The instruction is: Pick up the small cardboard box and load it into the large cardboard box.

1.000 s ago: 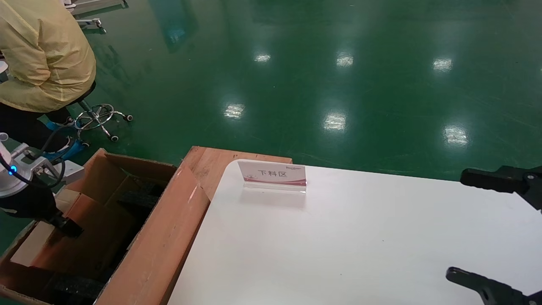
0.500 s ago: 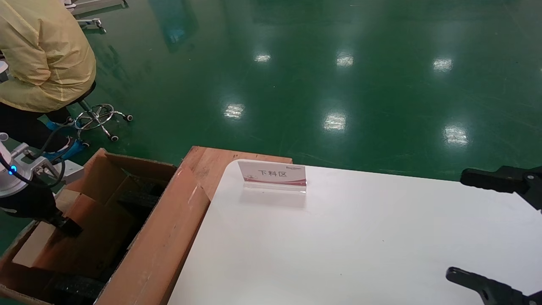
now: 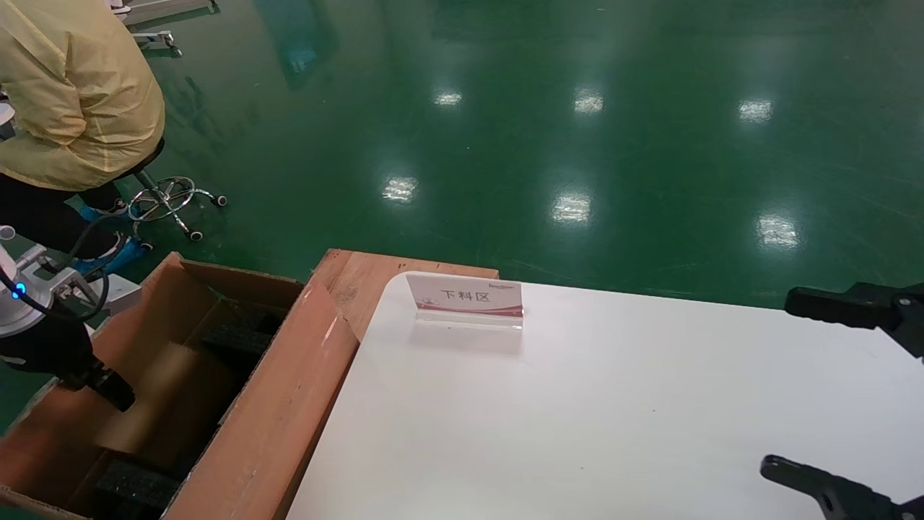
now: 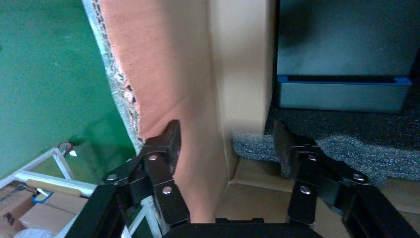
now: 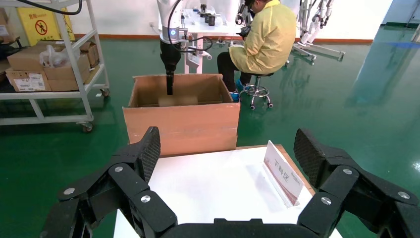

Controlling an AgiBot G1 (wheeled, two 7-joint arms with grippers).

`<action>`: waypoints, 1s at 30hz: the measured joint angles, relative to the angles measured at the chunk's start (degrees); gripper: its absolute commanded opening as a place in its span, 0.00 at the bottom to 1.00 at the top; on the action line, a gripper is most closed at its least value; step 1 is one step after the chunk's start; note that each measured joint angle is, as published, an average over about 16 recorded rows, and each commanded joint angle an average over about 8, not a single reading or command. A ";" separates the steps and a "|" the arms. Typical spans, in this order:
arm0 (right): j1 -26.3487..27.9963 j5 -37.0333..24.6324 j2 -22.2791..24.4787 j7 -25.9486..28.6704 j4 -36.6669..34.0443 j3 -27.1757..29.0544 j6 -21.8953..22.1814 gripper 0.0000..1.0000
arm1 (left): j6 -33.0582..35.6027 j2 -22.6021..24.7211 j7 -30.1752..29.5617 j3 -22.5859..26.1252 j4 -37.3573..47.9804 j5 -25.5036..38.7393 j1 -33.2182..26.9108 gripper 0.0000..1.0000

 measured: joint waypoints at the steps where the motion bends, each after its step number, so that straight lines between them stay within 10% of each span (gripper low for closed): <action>1: 0.00 0.00 0.00 0.00 0.00 0.00 0.00 1.00 | 0.00 0.00 0.00 0.00 -0.01 0.00 -0.02 1.00; 16: 0.02 0.01 0.00 -0.02 -0.04 -0.02 -0.01 1.00 | -0.74 -0.57 7.14 -2.02 -3.97 -1.87 -9.51 1.00; 30: 0.03 0.03 0.01 -0.04 -0.05 -0.06 0.00 1.00 | 5.85 -9.67 18.86 -8.74 -25.48 -9.36 -29.60 1.00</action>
